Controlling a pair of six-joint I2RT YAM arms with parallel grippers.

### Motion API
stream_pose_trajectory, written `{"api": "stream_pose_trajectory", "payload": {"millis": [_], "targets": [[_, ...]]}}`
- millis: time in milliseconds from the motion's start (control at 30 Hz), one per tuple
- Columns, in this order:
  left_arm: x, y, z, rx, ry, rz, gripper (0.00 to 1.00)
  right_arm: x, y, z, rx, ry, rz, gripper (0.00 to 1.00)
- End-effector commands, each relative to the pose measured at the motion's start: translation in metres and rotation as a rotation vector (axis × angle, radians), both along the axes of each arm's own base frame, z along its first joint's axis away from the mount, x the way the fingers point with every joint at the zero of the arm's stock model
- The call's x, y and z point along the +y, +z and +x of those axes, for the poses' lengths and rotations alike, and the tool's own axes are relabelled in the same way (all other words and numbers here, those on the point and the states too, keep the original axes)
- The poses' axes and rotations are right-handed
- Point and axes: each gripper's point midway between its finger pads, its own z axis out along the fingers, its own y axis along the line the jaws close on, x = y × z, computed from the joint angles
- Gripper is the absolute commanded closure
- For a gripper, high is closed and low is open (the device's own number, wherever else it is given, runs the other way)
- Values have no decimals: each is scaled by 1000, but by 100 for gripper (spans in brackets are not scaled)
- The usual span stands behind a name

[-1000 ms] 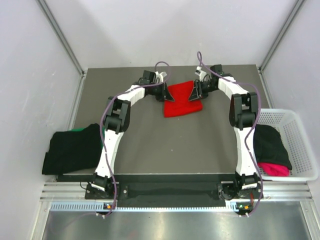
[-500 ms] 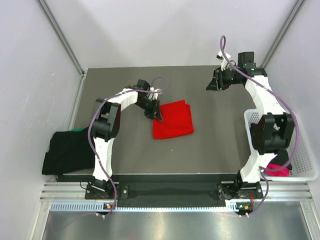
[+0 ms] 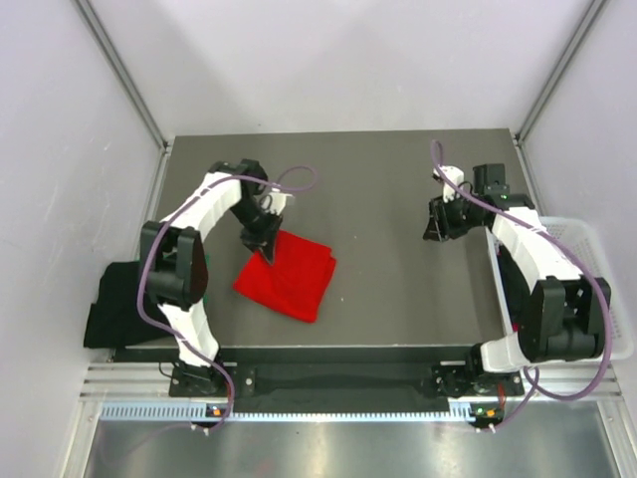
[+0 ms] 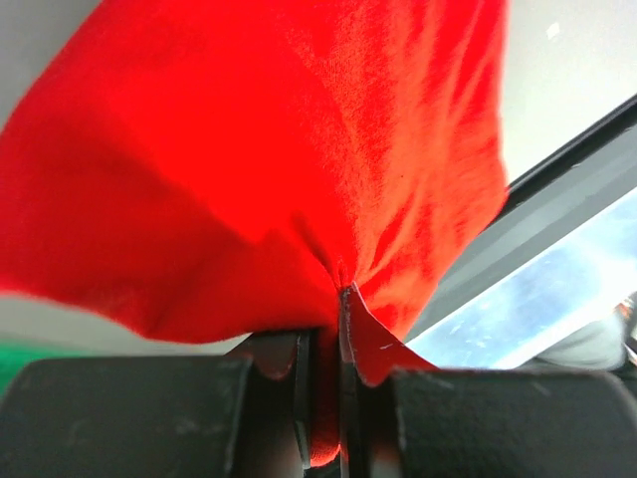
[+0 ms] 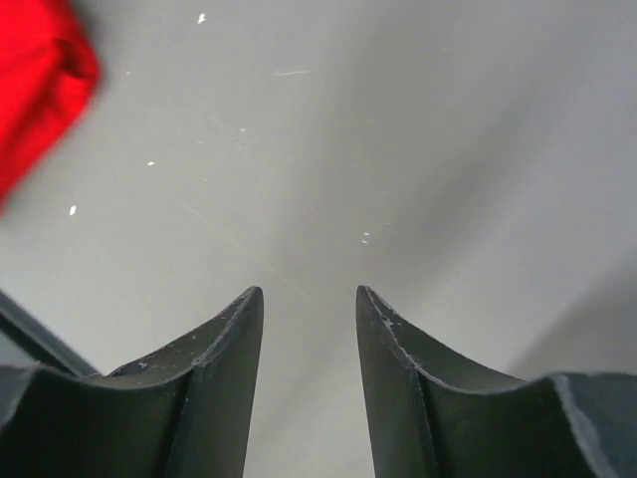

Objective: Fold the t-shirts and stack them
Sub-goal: Neatly place the folded tshirt to the corner

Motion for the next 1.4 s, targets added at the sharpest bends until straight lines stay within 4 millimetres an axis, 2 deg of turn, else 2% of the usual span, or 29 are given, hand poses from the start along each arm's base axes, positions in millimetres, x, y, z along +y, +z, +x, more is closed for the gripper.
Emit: {"api": "stream_pose_trajectory", "payload": {"millis": [0, 33, 133, 200, 300, 533, 633, 667, 733, 767, 833, 1067, 1267, 1367], "targets": [[32, 34, -34, 15, -58, 68, 100, -8, 37, 25, -195, -38, -34, 56], [35, 43, -36, -17, -61, 72, 100, -7, 38, 25, -196, -36, -32, 55], [51, 53, -49, -34, -68, 121, 100, -6, 39, 28, -188, -41, -24, 55], [59, 54, -63, -15, -72, 135, 100, -4, 38, 29, -180, -34, -17, 55], [76, 62, -78, -84, -67, 199, 100, -2, 35, 31, -170, -24, -4, 55], [121, 75, -102, -211, -37, 376, 100, 3, 34, 32, -174, -2, 14, 54], [137, 82, -108, -265, -7, 430, 100, 5, 18, 32, -160, 7, 26, 54], [141, 84, -108, -278, 4, 440, 100, 5, 3, 29, -126, 3, 29, 54], [146, 92, -107, -314, 41, 444, 100, 7, -10, 34, -118, 3, 29, 54], [148, 95, -105, -326, 57, 445, 100, 7, -25, 34, -79, 1, 29, 54], [156, 99, -103, -334, 87, 458, 100, 13, -40, 33, -24, 13, 46, 55], [185, 111, -98, -354, 160, 490, 100, 23, -36, 35, -22, 47, 77, 55], [221, 125, -99, -374, 169, 579, 100, 23, -43, 32, -2, 52, 79, 55], [230, 122, -101, -350, 158, 587, 100, 24, -42, 33, -1, 56, 81, 55]]}}
